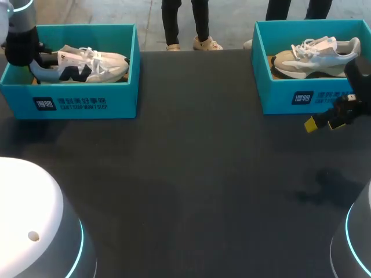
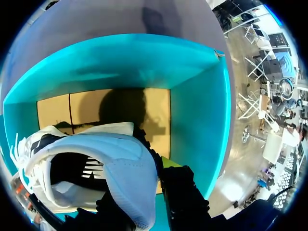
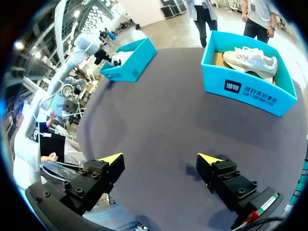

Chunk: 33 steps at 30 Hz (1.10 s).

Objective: Take the shoe out of the shoebox, open the shoe tongue, remove and reinsert the insole, then place the shoe into the shoebox

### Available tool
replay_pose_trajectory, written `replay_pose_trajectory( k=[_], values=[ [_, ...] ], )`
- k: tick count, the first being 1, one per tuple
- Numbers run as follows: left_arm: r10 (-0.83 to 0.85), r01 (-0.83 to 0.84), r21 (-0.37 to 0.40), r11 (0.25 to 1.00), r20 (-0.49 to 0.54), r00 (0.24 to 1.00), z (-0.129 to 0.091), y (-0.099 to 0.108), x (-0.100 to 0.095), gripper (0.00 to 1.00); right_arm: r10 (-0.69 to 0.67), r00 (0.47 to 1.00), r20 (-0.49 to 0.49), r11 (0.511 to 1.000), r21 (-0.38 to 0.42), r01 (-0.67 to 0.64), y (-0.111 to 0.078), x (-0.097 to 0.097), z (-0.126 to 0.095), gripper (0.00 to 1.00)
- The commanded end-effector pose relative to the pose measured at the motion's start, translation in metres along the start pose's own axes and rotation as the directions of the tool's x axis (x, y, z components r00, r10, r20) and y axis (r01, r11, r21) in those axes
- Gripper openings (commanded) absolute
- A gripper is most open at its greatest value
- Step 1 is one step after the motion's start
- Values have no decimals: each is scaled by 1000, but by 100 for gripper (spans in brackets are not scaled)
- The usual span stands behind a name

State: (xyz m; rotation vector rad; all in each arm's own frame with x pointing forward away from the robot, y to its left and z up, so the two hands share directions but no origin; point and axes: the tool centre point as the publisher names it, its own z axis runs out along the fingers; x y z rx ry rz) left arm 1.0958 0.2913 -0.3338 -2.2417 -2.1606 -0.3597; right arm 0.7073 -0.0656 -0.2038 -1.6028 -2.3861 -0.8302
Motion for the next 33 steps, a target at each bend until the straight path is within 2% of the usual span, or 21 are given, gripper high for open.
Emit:
replay_pose_trajectory(
  k=[1, 12, 33],
  values=[
    [-1, 1, 5, 1000, 13, 1000, -3, -5, 2, 0, 1, 1000, 1, 1000, -1, -1, -1, 0, 0, 100],
    [-16, 16, 2, 1000, 35, 999, -19, -14, 8, 0, 1, 1000, 1, 1000, -1, -1, -1, 0, 0, 100],
    [-13, 14, -20, 1000, 51, 999, -34, -25, 10, 0, 1, 1000, 1, 1000, -1, -1, -1, 0, 0, 100]
  ],
)
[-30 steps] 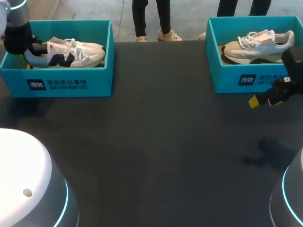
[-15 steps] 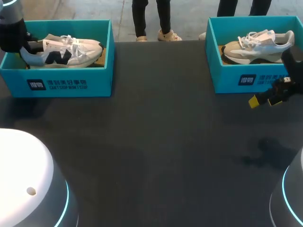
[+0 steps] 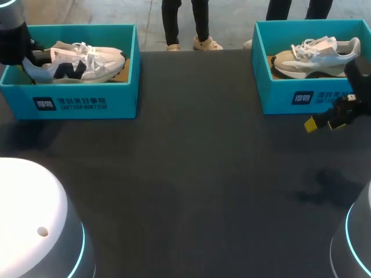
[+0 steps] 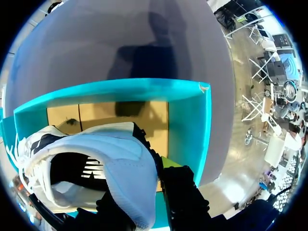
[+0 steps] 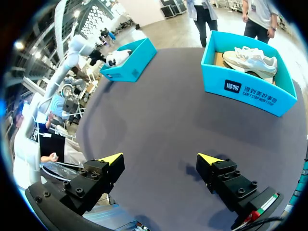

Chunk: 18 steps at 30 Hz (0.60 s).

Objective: Take the shoe out of the shoebox, open the shoe tongue, remove and reinsert the insole, then place the shoe into the shoebox

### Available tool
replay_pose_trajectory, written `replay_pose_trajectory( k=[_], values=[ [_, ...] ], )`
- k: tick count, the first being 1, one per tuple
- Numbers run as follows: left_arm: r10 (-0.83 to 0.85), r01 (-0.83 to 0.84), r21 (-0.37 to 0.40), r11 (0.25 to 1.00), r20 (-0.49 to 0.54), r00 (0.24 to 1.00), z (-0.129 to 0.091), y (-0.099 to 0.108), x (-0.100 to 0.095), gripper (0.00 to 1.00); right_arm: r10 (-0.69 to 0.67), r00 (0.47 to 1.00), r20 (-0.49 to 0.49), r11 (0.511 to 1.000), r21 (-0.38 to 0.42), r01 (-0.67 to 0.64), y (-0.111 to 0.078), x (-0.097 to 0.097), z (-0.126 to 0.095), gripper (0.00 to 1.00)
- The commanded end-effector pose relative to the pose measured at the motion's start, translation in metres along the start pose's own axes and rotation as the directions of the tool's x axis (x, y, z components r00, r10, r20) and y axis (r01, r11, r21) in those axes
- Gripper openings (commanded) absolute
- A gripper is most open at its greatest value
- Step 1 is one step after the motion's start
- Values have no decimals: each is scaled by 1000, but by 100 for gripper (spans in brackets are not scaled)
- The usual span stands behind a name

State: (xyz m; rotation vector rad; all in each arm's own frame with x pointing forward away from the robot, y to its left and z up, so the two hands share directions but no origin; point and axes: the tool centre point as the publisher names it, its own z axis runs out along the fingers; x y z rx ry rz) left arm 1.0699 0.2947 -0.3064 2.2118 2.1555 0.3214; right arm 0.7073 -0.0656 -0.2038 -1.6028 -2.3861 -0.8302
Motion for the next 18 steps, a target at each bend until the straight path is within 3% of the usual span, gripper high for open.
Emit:
replay_pose_trajectory(
  k=[1, 18],
  values=[
    [2, -2, -4, 1000, 5, 1000, -4, -4, 2, 0, 1, 1000, 1, 1000, -1, -1, -1, 0, 0, 100],
    [10, -10, 32, 999, 15, 1000, 3, -21, -1, 0, 1, 1000, 1, 1000, -1, -1, -1, 0, 0, 100]
  ],
)
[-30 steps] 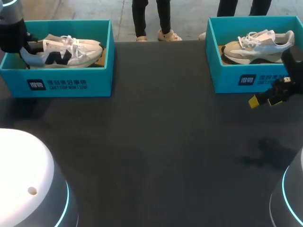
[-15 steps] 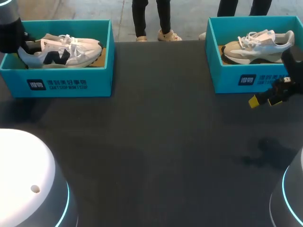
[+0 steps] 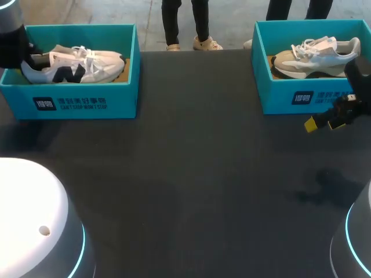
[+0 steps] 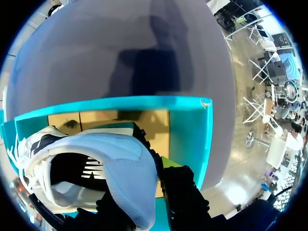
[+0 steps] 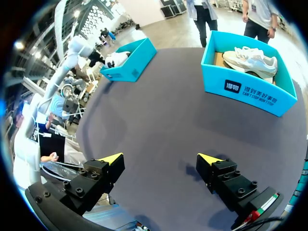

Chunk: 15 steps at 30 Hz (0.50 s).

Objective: Take the shoe out of the shoebox, open the shoe tongue, remove and reinsert the insole, then place the shoe into the shoebox

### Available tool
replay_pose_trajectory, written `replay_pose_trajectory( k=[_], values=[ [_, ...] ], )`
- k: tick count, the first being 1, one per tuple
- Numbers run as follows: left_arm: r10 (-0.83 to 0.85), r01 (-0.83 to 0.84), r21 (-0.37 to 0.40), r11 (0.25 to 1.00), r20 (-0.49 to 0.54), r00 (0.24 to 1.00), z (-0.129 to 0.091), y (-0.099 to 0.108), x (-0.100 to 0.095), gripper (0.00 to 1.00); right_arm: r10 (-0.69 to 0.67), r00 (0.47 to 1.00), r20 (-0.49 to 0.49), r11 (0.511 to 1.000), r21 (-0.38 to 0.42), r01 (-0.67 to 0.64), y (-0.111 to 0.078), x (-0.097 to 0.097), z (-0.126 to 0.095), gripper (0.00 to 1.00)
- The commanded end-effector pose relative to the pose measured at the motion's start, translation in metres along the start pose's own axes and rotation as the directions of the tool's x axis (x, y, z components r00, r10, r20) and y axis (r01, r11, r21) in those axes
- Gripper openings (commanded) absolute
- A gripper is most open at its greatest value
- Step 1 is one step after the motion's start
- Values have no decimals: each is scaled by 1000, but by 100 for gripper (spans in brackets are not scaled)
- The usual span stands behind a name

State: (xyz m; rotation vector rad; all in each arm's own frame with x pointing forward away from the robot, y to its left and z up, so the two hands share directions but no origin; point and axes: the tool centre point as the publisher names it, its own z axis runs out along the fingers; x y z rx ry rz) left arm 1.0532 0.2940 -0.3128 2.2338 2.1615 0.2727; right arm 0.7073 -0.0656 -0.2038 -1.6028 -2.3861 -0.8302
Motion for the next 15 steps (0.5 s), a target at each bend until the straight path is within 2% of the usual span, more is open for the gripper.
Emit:
replay_pose_trajectory(
  k=[1, 15],
  values=[
    [1, -1, 3, 1000, 0, 1000, 1, -5, 0, 0, 1, 1000, 1, 1000, -1, -1, -1, 0, 0, 100],
    [-8, 9, 31, 999, -16, 1000, 20, -8, -3, 0, 1, 1000, 1, 1000, -1, -1, -1, 0, 0, 100]
  ],
)
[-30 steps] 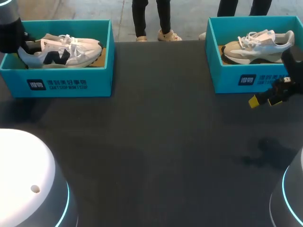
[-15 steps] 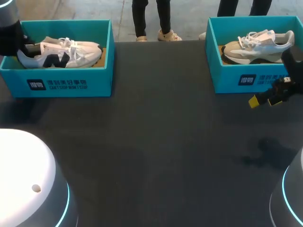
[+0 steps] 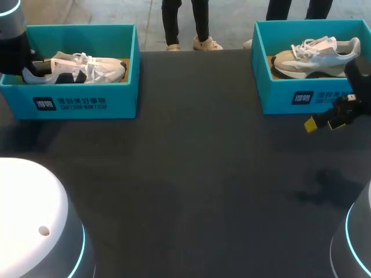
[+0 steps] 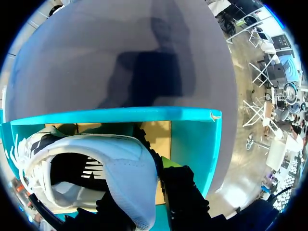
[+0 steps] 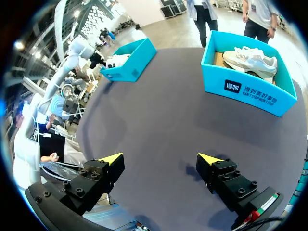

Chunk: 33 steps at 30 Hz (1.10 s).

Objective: Take the shoe out of the shoebox, open the shoe tongue, remove and reinsert the insole, then place the shoe into the shoebox

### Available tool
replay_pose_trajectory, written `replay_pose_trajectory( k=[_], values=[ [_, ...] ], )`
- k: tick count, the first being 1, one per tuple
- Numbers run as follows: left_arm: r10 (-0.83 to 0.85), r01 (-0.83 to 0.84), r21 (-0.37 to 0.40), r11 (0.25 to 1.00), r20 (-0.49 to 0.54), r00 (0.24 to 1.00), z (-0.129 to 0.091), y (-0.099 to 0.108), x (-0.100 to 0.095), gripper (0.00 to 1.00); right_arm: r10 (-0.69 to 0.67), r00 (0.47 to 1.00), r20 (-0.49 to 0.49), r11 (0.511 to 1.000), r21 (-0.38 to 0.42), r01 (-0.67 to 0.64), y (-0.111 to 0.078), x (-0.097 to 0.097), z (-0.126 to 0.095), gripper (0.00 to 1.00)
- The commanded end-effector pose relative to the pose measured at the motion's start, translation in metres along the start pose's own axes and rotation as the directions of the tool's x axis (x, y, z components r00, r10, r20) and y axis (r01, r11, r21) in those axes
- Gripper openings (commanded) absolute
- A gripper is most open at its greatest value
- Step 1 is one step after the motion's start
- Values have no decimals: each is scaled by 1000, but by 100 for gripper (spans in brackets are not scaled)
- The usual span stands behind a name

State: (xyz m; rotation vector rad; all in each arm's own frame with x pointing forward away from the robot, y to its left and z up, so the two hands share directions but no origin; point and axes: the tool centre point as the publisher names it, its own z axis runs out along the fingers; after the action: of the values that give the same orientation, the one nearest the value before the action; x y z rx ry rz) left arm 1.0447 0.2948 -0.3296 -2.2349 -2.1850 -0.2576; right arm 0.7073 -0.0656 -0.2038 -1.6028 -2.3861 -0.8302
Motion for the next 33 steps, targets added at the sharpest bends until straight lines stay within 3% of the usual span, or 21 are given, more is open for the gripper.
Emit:
replay_pose_trajectory(
  k=[1, 33],
  values=[
    [-2, 2, 9, 1000, -7, 1000, 7, 2, -2, 0, 1, 1000, 1, 1000, -1, -1, -1, 0, 0, 100],
    [-12, 18, 92, 996, -67, 998, 47, 6, -5, 0, 1, 1000, 1, 1000, -1, -1, -1, 0, 0, 100]
  ],
)
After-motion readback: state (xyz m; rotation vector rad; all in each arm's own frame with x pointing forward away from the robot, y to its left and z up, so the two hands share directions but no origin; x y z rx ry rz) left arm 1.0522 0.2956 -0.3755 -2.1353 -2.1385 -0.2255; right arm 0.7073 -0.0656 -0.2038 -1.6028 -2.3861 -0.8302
